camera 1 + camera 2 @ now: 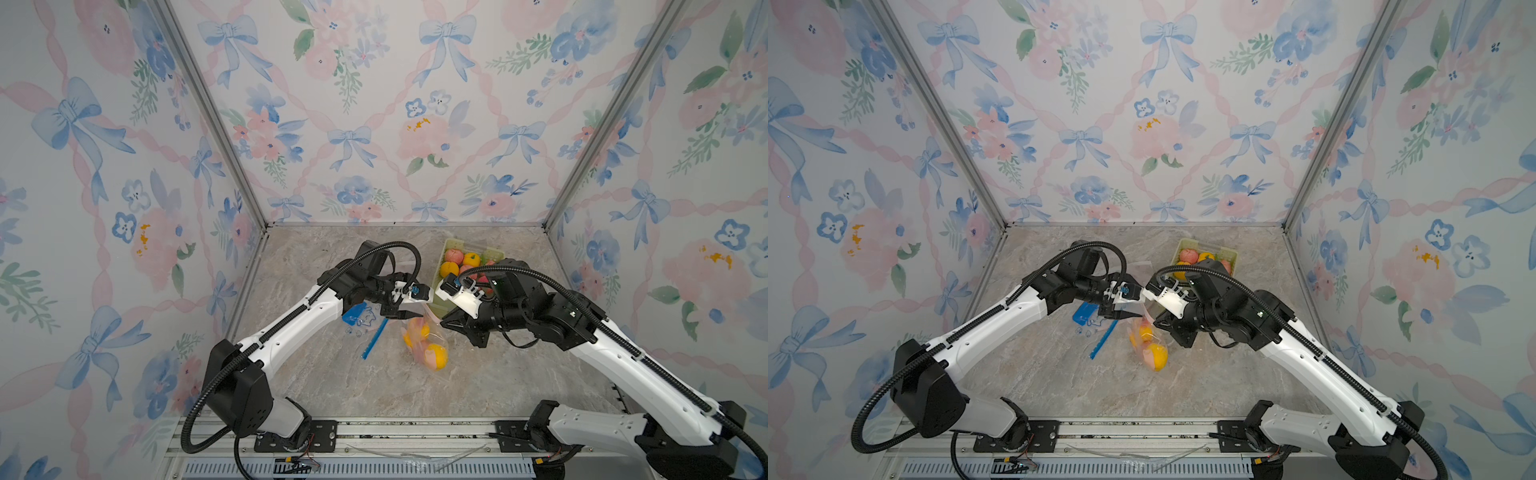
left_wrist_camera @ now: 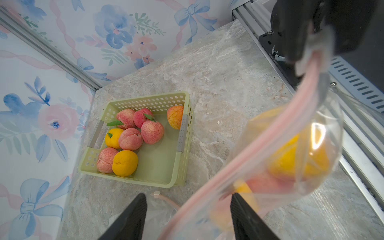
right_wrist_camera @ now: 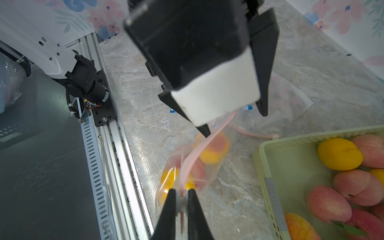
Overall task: Place the peach in a zip-top bag and seal the zipper
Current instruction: Pick up the zipper food storage bag at the center of the board.
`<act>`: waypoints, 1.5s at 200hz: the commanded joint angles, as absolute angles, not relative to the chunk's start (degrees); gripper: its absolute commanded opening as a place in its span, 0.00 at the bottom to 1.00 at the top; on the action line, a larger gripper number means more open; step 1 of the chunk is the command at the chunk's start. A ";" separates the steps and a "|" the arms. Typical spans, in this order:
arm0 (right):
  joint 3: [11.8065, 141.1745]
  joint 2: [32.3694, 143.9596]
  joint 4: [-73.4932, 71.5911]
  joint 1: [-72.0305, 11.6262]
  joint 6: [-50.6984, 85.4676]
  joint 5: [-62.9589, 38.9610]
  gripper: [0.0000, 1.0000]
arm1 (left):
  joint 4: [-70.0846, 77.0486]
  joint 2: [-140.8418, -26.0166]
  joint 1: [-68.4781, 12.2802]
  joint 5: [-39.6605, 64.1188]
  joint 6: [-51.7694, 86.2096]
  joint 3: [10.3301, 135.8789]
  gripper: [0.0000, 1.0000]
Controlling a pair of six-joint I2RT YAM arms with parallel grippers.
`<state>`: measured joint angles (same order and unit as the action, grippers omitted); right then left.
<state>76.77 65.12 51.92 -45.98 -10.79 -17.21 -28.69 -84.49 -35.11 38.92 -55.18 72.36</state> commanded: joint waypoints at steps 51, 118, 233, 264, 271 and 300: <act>78.07 65.27 51.05 -46.56 -12.25 -12.79 0.00 | -32.06 -85.09 -34.90 38.83 -55.65 75.13 0.05; 68.11 56.12 39.95 -43.78 -4.58 -9.11 0.57 | -32.06 -79.64 -34.99 35.34 -44.15 75.82 0.00; 40.45 41.60 17.33 -42.45 12.05 -8.77 0.70 | -31.87 -70.47 -34.98 29.83 -17.27 75.46 0.00; 39.35 47.26 13.14 -42.21 15.97 -2.29 0.59 | -31.91 -67.53 -34.98 29.84 -16.37 74.21 0.00; 39.62 48.58 12.97 -42.11 16.70 -0.66 0.59 | -31.91 -67.16 -34.89 28.58 -15.73 74.03 0.00; 41.66 53.72 12.79 -41.64 20.38 4.06 0.61 | -31.90 -67.19 -33.90 21.48 -11.18 74.15 0.00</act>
